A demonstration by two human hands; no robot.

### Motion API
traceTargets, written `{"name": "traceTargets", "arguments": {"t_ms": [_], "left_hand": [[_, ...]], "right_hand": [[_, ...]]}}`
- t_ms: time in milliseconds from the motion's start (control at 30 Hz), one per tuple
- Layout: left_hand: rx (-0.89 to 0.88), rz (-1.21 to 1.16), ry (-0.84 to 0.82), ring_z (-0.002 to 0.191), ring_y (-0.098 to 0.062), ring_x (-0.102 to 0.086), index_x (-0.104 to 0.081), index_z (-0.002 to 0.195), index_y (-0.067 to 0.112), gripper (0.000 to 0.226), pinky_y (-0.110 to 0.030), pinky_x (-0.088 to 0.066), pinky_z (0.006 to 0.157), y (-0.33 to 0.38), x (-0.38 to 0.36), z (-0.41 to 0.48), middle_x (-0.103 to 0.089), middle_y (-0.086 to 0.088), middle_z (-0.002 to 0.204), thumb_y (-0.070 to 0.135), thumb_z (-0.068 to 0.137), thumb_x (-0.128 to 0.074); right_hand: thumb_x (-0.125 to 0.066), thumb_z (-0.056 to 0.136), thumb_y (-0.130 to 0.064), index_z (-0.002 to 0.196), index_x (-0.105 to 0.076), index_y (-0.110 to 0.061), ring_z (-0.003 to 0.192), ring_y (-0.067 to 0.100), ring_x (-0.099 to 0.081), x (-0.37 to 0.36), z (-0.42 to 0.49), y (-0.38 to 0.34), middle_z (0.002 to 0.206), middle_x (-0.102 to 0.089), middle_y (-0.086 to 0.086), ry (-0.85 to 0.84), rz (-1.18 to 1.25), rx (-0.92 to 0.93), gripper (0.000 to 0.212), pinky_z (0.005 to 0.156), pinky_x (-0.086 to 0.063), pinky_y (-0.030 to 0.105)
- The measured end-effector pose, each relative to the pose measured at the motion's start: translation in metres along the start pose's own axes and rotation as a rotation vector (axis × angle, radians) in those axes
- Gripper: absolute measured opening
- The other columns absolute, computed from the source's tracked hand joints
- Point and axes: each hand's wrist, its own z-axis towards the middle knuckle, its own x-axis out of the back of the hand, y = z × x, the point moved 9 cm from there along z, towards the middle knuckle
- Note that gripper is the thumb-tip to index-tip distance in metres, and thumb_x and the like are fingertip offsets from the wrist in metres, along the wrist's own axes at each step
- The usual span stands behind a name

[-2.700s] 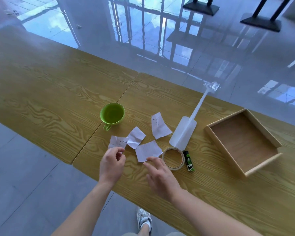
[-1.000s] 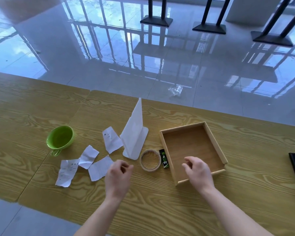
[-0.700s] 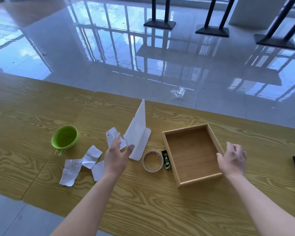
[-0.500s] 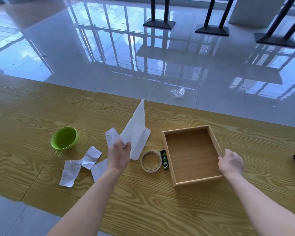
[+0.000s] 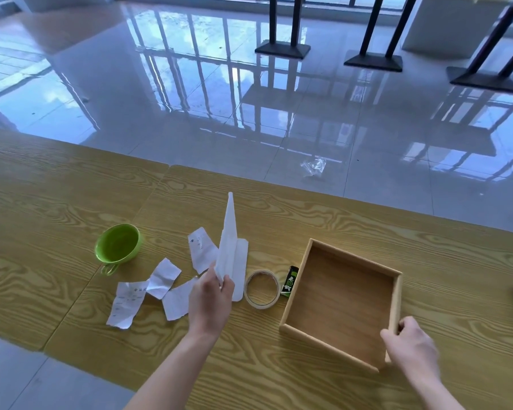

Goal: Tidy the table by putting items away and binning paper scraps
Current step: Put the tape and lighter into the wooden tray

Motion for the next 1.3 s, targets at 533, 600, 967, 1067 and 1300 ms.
{"name": "traceTargets", "arguments": {"t_ms": [533, 600, 967, 1067, 1300], "left_hand": [[-0.07, 0.004, -0.017, 0.04, -0.006, -0.033, -0.028, 0.059, 0.028, 0.045, -0.024, -0.022, 0.042, 0.012, -0.012, 0.072, -0.033, 0.011, 0.043, 0.013, 0.09, -0.057], [-0.068, 0.013, -0.024, 0.042, -0.006, -0.034, -0.028, 0.058, 0.026, 0.046, -0.026, -0.024, 0.043, 0.008, -0.01, 0.081, -0.035, 0.011, 0.044, 0.014, 0.091, -0.058], [-0.044, 0.02, -0.033, 0.047, -0.006, -0.044, -0.03, 0.061, 0.029, 0.04, -0.019, -0.025, 0.047, -0.004, -0.004, 0.136, -0.046, 0.006, 0.049, 0.016, 0.089, -0.055], [-0.043, -0.002, -0.04, 0.047, -0.007, -0.038, -0.028, 0.06, 0.029, 0.044, -0.023, -0.023, 0.045, -0.008, 0.0, 0.151, -0.04, 0.009, 0.051, 0.013, 0.09, -0.056], [-0.024, 0.003, -0.033, 0.046, -0.011, -0.037, -0.032, 0.06, 0.024, 0.041, -0.028, -0.026, 0.043, -0.024, 0.017, 0.182, -0.039, 0.005, 0.05, 0.013, 0.09, -0.057]], "right_hand": [[-0.061, 0.08, -0.025, 0.082, -0.051, -0.015, 0.067, 0.023, -0.053, -0.007, 0.03, -0.08, 0.069, -0.056, -0.001, 0.014, 0.051, 0.071, 0.014, 0.059, -0.037, 0.033], [-0.061, 0.08, -0.025, 0.081, -0.051, -0.016, 0.07, 0.025, -0.054, -0.007, 0.036, -0.089, 0.072, -0.056, 0.0, 0.005, 0.035, 0.089, 0.013, 0.06, -0.038, 0.033], [-0.056, 0.082, -0.03, 0.091, -0.052, -0.018, 0.076, 0.025, -0.056, -0.008, 0.073, -0.152, 0.078, -0.058, 0.002, -0.011, -0.105, 0.163, 0.015, 0.065, -0.045, 0.035], [-0.056, 0.082, -0.029, 0.092, -0.053, -0.016, 0.076, 0.025, -0.057, -0.012, 0.078, -0.17, 0.08, -0.06, 0.003, -0.017, -0.118, 0.17, 0.016, 0.066, -0.046, 0.035], [-0.055, 0.083, -0.026, 0.091, -0.053, -0.013, 0.08, 0.029, -0.058, -0.025, 0.078, -0.215, 0.087, -0.063, 0.007, -0.037, -0.156, 0.193, 0.015, 0.069, -0.045, 0.036]]}}
